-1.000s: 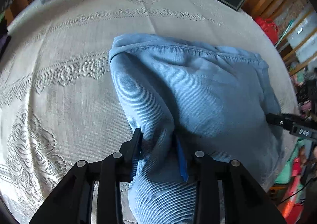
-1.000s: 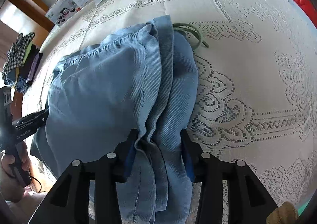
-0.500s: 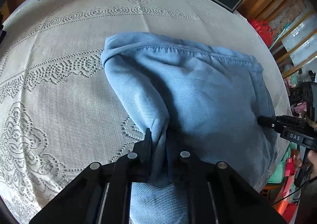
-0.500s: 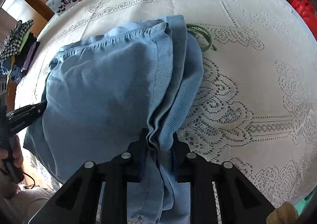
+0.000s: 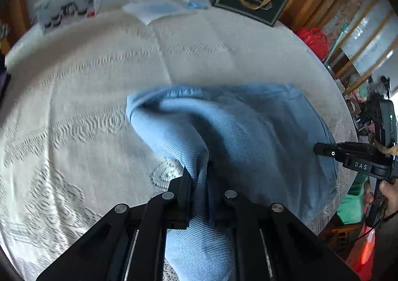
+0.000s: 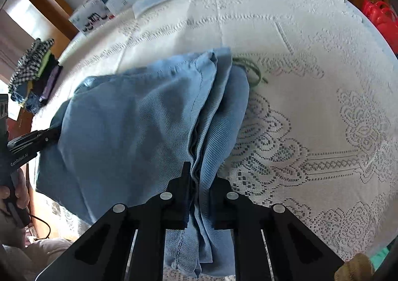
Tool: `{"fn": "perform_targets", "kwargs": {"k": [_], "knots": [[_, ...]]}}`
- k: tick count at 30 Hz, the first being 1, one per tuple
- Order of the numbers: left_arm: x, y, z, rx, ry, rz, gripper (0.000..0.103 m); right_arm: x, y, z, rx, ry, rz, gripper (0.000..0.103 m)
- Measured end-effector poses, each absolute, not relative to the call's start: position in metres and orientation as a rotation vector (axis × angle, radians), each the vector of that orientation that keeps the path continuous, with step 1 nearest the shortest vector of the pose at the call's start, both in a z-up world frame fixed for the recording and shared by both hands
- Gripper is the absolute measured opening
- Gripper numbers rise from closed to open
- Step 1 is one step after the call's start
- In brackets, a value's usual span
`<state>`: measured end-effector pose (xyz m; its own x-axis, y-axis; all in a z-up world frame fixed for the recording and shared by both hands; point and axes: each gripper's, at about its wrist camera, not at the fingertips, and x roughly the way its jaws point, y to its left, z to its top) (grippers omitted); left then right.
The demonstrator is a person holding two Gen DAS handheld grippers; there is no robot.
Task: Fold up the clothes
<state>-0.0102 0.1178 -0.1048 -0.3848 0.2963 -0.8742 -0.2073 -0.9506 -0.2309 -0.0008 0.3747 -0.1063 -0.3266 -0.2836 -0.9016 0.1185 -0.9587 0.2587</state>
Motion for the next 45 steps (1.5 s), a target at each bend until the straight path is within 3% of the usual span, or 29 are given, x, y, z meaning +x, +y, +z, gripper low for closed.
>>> {"fn": "perform_targets", "kwargs": {"k": [9, 17, 26, 32, 35, 38, 40, 42, 45], "knots": [[-0.021, 0.087, -0.057, -1.467, -0.075, 2.402, 0.008, -0.002, 0.364, -0.054, 1.493, -0.208, -2.421, 0.010], [-0.054, 0.034, -0.006, -1.351, -0.070, 2.459, 0.008, -0.031, 0.310, 0.002, 1.359, -0.077, -2.449, 0.010], [-0.082, -0.157, 0.141, -1.070, -0.025, 2.770, 0.008, -0.107, 0.120, 0.139, 0.930, 0.074, -2.398, 0.010], [-0.092, -0.333, 0.228, -1.069, 0.037, 3.000, 0.009, -0.171, -0.029, 0.206, 0.724, -0.130, -2.231, 0.011], [-0.111, -0.418, 0.216, -1.246, -0.004, 3.027, 0.012, -0.202, -0.097, 0.187, 0.782, -0.256, -2.110, 0.011], [-0.131, -0.481, 0.167, -1.452, -0.045, 3.006, 0.014, -0.226, -0.167, 0.124, 0.941, -0.304, -2.023, 0.017], [-0.145, -0.518, 0.113, -1.630, -0.065, 2.968, 0.015, -0.238, -0.206, 0.064, 1.107, -0.270, -2.009, 0.032], [-0.155, -0.543, 0.060, -1.806, -0.072, 2.905, 0.015, -0.245, -0.240, 0.009, 1.278, -0.171, -2.013, 0.038], [-0.155, -0.551, 0.035, -1.840, -0.036, 2.903, 0.031, -0.239, -0.259, -0.016, 1.312, -0.096, -2.043, 0.053]]}}
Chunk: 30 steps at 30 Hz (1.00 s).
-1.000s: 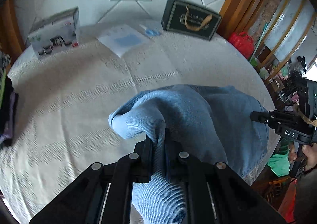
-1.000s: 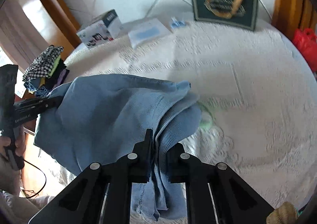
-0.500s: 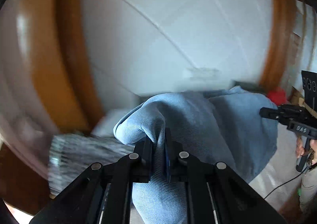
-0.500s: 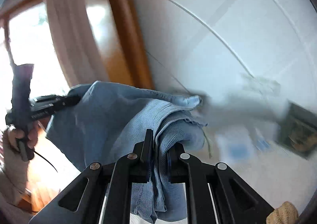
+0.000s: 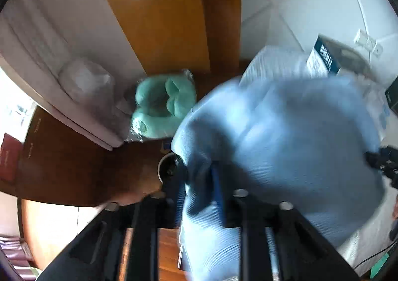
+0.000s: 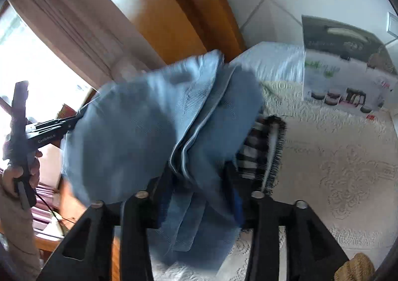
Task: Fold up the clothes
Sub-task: 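Carry the folded pants with both grippers onto the stack of clothes, then open both grippers and withdraw from the stacked pants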
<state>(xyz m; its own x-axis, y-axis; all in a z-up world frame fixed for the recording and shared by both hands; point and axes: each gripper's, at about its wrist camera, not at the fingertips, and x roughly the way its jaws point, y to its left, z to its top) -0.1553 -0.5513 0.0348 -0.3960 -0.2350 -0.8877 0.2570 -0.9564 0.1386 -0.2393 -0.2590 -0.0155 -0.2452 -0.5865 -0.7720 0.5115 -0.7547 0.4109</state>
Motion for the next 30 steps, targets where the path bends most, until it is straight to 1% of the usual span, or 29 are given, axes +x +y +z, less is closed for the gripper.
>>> {"fn": "perform_targets", "kwargs": {"k": [2, 3, 4, 6, 8, 9, 10, 11, 16, 18, 22, 26, 30], "knots": [[-0.153, -0.554, 0.027, 1.507, 0.008, -2.411, 0.032, -0.236, -0.262, -0.004, 1.268, -0.058, -2.069, 0.065], [-0.151, -0.553, 0.029, 1.484, -0.006, -2.418, 0.032, -0.233, -0.263, 0.003, 1.249, -0.040, -2.078, 0.076], [-0.146, -0.551, 0.039, 1.440, -0.024, -2.434, 0.033, -0.230, -0.264, 0.012, 1.229, -0.018, -2.092, 0.078], [-0.135, -0.541, 0.061, 1.346, -0.051, -2.476, 0.037, -0.221, -0.265, 0.028, 1.179, 0.034, -2.136, 0.079], [-0.116, -0.528, 0.084, 1.242, -0.047, -2.535, 0.053, -0.207, -0.263, 0.040, 1.138, 0.076, -2.177, 0.083], [-0.108, -0.522, 0.091, 1.203, -0.040, -2.561, 0.057, -0.201, -0.261, 0.043, 1.129, 0.093, -2.192, 0.086], [-0.102, -0.516, 0.094, 1.183, -0.027, -2.582, 0.063, -0.197, -0.259, 0.044, 1.126, 0.108, -2.206, 0.087], [-0.097, -0.507, 0.096, 1.172, -0.009, -2.605, 0.064, -0.192, -0.258, 0.045, 1.122, 0.123, -2.219, 0.087], [-0.071, -0.469, 0.082, 1.181, 0.159, -2.686, 0.065, -0.162, -0.246, 0.039, 1.108, 0.170, -2.292, 0.088], [-0.063, -0.457, 0.074, 1.182, 0.188, -2.677, 0.065, -0.150, -0.240, 0.037, 1.098, 0.175, -2.309, 0.088], [-0.052, -0.433, 0.063, 1.177, 0.157, -2.677, 0.065, -0.133, -0.230, 0.030, 1.093, 0.195, -2.334, 0.088], [-0.057, -0.416, 0.051, 1.196, 0.206, -2.699, 0.065, -0.128, -0.220, 0.027, 1.110, 0.168, -2.357, 0.088], [-0.064, -0.402, 0.038, 1.236, 0.163, -2.669, 0.065, -0.121, -0.215, 0.029, 1.104, 0.167, -2.371, 0.088]]}}
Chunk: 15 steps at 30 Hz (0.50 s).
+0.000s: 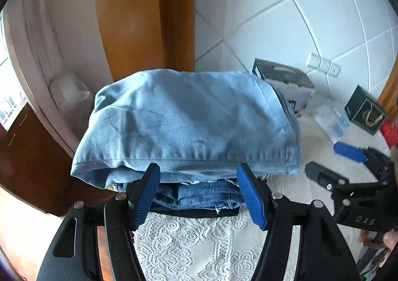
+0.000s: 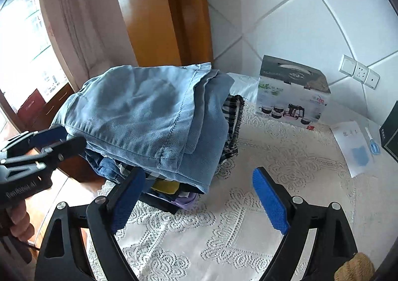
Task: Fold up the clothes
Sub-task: 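Open both grippers and withdraw from the stacked pants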
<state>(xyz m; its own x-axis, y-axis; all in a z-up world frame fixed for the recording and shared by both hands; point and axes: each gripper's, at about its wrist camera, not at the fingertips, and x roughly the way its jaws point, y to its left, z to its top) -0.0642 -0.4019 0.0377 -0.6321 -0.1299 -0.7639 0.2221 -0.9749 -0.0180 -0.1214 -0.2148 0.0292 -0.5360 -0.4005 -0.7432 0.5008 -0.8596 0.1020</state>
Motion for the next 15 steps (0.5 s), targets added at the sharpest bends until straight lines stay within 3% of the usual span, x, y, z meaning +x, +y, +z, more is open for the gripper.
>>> {"fn": "perform_targets", "kwargs": {"k": [6, 9, 15], "knots": [[-0.0565, -0.4029, 0.0374, 1.210, 0.211, -2.676, 0.065, -0.1141, -0.2165, 0.0315, 1.089, 0.200, -2.386, 0.088], [-0.0563, -0.4033, 0.0358, 1.216, 0.201, -2.673, 0.065, -0.1129, -0.2195, 0.0309, 1.079, 0.213, -2.394, 0.100], [-0.0564, -0.4015, 0.0322, 1.219, 0.191, -2.672, 0.065, -0.1148, -0.2230, 0.0223, 1.116, 0.220, -2.406, 0.103]]}}
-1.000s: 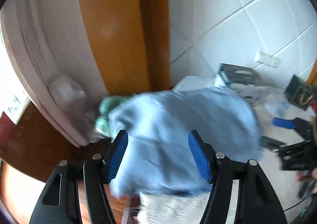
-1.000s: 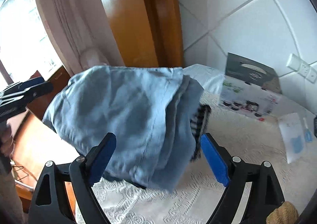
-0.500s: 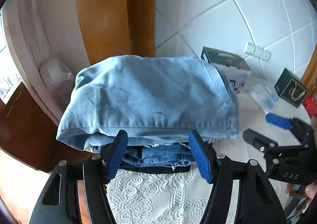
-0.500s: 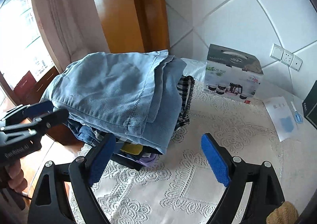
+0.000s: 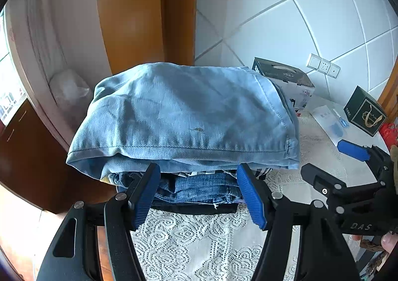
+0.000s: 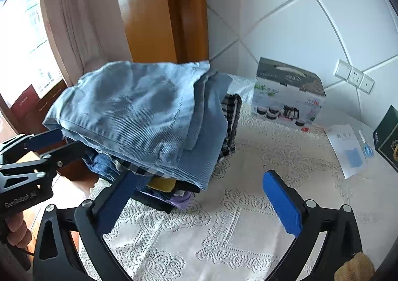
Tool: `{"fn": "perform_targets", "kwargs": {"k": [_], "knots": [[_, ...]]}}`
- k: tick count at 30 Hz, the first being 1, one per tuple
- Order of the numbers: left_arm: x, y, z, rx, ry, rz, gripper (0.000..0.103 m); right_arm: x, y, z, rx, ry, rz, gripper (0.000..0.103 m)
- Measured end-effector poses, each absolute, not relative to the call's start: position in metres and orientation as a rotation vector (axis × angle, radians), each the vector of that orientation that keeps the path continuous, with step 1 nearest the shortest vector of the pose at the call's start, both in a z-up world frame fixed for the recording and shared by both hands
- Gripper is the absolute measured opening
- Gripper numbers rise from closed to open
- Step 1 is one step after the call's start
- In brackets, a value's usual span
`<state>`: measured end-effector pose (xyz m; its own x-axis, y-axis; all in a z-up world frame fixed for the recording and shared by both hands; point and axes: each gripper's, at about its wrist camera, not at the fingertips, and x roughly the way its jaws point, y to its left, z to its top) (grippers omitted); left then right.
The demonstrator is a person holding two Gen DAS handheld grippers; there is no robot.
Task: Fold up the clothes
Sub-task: 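Open both grippers and withdraw from the stacked pants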
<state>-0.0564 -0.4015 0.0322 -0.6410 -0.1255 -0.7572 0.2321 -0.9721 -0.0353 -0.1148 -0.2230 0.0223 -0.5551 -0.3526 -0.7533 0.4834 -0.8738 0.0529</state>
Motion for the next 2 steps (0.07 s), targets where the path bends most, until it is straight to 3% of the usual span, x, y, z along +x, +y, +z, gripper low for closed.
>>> {"fn": "perform_targets", "kwargs": {"k": [2], "knots": [[-0.0552, -0.4003, 0.0312, 1.216, 0.181, -2.673, 0.065, -0.1153, -0.2231, 0.0191, 1.134, 0.227, -2.411, 0.103]]}}
